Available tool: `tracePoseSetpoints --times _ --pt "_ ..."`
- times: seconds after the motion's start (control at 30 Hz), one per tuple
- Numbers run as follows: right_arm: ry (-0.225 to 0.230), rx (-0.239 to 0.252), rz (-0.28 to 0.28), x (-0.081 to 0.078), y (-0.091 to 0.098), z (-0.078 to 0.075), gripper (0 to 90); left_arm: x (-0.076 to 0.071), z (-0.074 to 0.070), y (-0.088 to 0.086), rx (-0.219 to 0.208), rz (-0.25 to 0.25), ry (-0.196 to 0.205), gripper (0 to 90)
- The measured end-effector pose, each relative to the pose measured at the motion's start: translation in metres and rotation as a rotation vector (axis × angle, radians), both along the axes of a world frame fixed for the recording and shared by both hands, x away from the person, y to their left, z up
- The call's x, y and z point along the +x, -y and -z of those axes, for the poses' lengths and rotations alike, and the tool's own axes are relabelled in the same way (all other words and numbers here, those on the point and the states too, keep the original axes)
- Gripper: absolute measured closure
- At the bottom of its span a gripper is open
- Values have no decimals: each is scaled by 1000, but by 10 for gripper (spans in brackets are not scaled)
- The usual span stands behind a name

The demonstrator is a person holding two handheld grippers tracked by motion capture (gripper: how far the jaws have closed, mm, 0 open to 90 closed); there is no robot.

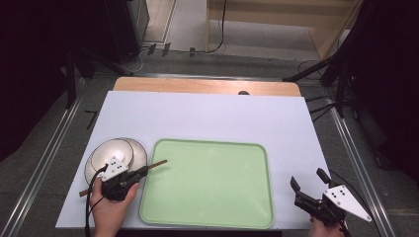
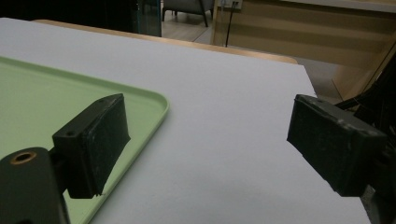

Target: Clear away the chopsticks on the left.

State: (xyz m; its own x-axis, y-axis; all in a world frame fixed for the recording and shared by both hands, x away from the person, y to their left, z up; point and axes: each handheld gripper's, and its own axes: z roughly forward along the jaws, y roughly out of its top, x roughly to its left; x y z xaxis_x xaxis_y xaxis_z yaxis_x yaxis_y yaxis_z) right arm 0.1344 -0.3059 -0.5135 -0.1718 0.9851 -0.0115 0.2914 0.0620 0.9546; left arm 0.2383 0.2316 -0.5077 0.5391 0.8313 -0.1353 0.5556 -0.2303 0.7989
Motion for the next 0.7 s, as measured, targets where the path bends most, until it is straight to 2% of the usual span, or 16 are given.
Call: tracePoseSetpoints --times 0.27,0.37,0.43,0.5,0.63,0.7 --pt "-1 -2 3 0 0 0 127 10 -3 9 26 -53 -15 900" --pt "-9 2 4 0 0 1 127 13 -4 14 48 -75 -29 900" --pt "-10 0 6 1 0 1 127 15 -6 19 85 -91 -24 900" --pt "-12 -2 6 1 0 1 127 18 -7 22 97 -99 -24 900" --pt "-14 -4 7 1 1 1 127 18 -9 20 81 -87 -19 899" --pt "-15 1 10 0 1 1 127 14 -12 15 62 -77 -7 841"
